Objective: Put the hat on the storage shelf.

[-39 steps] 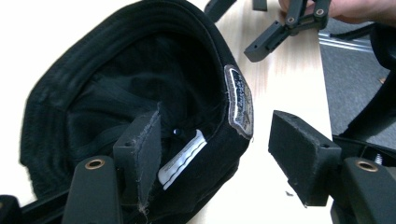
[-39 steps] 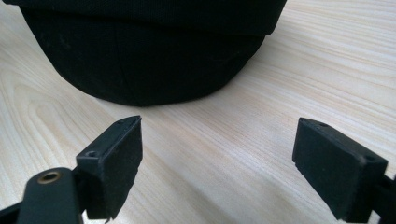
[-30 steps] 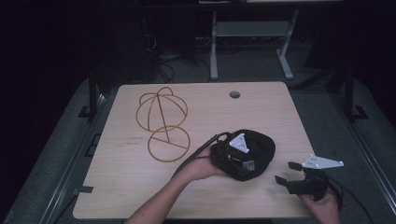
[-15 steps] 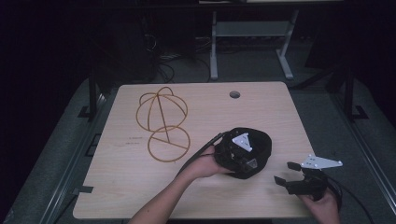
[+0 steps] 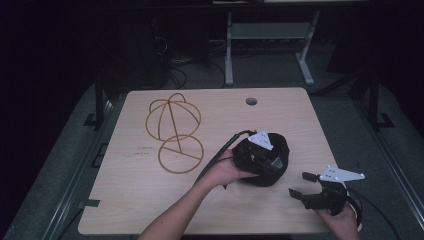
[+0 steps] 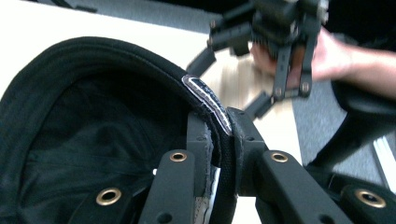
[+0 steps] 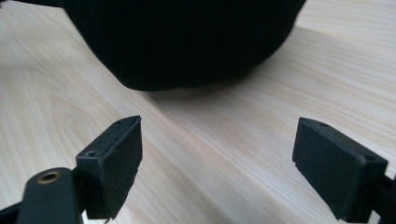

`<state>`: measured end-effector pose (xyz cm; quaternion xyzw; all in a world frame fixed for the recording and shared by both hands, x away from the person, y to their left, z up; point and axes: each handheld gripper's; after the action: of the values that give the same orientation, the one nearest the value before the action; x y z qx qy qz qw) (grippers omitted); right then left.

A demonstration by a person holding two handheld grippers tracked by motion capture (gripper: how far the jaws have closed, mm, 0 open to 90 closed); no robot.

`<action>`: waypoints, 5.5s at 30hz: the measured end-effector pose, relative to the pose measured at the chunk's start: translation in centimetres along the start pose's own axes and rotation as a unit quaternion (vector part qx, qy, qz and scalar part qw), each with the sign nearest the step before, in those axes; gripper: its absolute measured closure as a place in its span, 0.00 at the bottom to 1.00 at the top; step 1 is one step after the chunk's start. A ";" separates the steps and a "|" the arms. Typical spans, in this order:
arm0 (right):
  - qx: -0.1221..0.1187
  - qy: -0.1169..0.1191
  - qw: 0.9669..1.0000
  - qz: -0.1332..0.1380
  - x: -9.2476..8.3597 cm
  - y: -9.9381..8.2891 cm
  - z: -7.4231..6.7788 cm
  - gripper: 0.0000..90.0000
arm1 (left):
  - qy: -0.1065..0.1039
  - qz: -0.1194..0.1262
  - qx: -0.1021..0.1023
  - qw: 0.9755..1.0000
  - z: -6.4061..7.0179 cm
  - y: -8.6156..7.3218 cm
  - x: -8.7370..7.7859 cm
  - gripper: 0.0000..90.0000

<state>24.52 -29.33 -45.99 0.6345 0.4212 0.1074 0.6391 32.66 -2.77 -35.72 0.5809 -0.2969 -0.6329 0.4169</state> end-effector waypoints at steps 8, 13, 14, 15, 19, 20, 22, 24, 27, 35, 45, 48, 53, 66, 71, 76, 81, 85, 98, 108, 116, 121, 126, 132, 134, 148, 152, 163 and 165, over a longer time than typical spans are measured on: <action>-0.013 0.015 0.999 0.038 0.2 0.9 -1.4 0.17 | 0.008 0.028 -0.016 0.999 -0.4 1.3 -0.2 0.89; -0.023 0.008 0.998 0.056 0.4 1.3 -2.0 0.17 | 0.003 0.049 -0.027 0.998 -0.6 2.4 -0.2 0.89; -0.026 0.006 0.997 0.070 0.3 1.6 -2.2 0.17 | -0.003 0.050 -0.027 0.998 -0.5 2.8 0.0 0.89; -0.026 0.006 0.997 0.070 0.3 1.6 -2.2 0.17 | -0.003 0.050 -0.027 0.998 -0.5 2.8 0.0 0.89; -0.036 -0.017 0.994 0.101 -0.3 2.1 -2.3 0.17 | -0.015 0.054 -0.025 0.998 0.1 3.4 0.5 0.89; -0.035 -0.021 0.994 0.104 -0.4 2.1 -2.3 0.17 | -0.020 0.055 -0.025 0.998 0.2 3.4 0.5 0.89; -0.035 -0.023 0.994 0.104 -0.4 2.1 -2.2 0.17 | -0.024 0.054 -0.024 0.998 0.3 3.5 0.6 0.89; -0.038 -0.027 0.994 0.104 -0.4 2.1 -2.2 0.18 | -0.028 0.051 -0.020 0.998 0.8 3.9 0.8 0.89; -0.046 -0.028 0.993 0.109 -0.5 2.2 -2.4 0.26 | -0.040 0.052 -0.011 0.998 1.3 4.4 1.0 0.89; -0.057 -0.006 0.990 0.131 -1.3 2.4 -2.3 0.64 | -0.050 0.049 0.008 0.998 2.4 5.1 0.9 0.89; -0.060 0.008 0.992 0.112 -1.3 2.6 -2.5 0.96 | -0.037 0.043 0.003 0.998 1.8 4.5 0.7 0.89; -0.060 0.004 0.992 0.110 -1.2 2.7 -2.5 0.97 | -0.030 0.038 0.006 0.999 1.6 4.2 0.5 0.86; -0.054 0.000 0.993 0.105 -1.1 2.7 -2.5 0.97 | -0.013 0.014 -0.002 1.000 1.3 3.9 0.3 0.72; -0.045 0.000 0.994 0.103 -1.2 2.7 -2.0 0.97 | 0.015 0.019 0.008 1.000 1.4 3.7 -2.9 0.48; -0.033 0.003 0.994 0.102 -1.2 2.9 -1.6 0.97 | 0.036 0.013 0.018 0.999 1.4 2.8 -4.5 0.46; -0.026 0.003 0.994 0.106 -1.4 3.4 -1.3 0.97 | 0.046 0.018 0.014 0.999 1.3 1.8 -5.7 0.46; -0.018 0.005 0.993 0.115 -2.0 4.1 -0.9 0.97 | 0.056 0.023 0.016 0.998 1.4 0.8 -6.9 0.45; -0.014 0.006 0.993 0.120 -2.3 4.7 -0.4 0.97 | 0.064 0.020 0.015 0.998 1.5 -0.2 -7.7 0.45; -0.012 0.008 0.994 0.105 -3.3 7.5 0.3 0.97 | 0.087 0.018 0.007 0.996 1.6 -3.7 -9.4 0.43; -0.006 0.014 0.995 0.097 -3.4 9.5 0.6 0.97 | 0.102 0.015 0.008 0.995 1.8 -6.1 -10.3 0.42; -0.012 0.020 0.996 0.086 -3.1 11.5 0.5 0.97 | 0.110 0.012 0.005 0.994 1.9 -8.0 -10.7 0.41; -0.011 0.025 0.996 0.085 -2.7 12.7 0.4 0.97 | 0.111 0.004 0.005 0.994 2.1 -9.3 -10.5 0.40; -0.013 0.030 0.996 0.085 -2.5 13.5 0.5 0.97 | 0.119 -0.003 0.019 0.993 2.3 -10.2 -10.4 0.39; -0.009 0.036 0.995 0.088 -2.3 14.7 0.4 0.97 | 0.106 -0.015 0.013 0.994 2.5 -11.0 -10.1 0.39; -0.010 0.037 0.996 0.086 -2.2 15.1 0.3 0.97 | 0.106 -0.016 0.016 0.994 2.6 -11.2 -10.0 0.39; -0.013 0.058 0.994 0.091 -0.7 17.7 -0.4 0.97 | 0.111 -0.020 0.001 0.994 2.6 -12.5 -9.7 0.35; -0.012 0.064 0.994 0.089 -0.1 18.5 -0.6 0.97 | 0.113 -0.018 0.001 0.993 2.5 -12.5 -9.7 0.35; -0.022 0.077 0.994 0.081 1.2 20.5 -1.3 0.97 | 0.117 -0.024 0.009 0.993 2.6 -12.8 -9.6 0.34; -0.025 0.078 0.993 0.080 1.5 20.9 -1.5 0.97 | 0.118 -0.023 0.009 0.993 2.6 -12.8 -9.7 0.34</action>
<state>32.71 -23.65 -27.55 0.6396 0.4153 0.2176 0.6092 27.56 11.46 -41.59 0.6619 -0.2381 -0.5669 0.4288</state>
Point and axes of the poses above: each handheld gripper's, and its own axes: x roughly forward along the jaws, y roughly out of its top, z roughly to its right, and after that the axes turned 9 degrees about z, right-handed
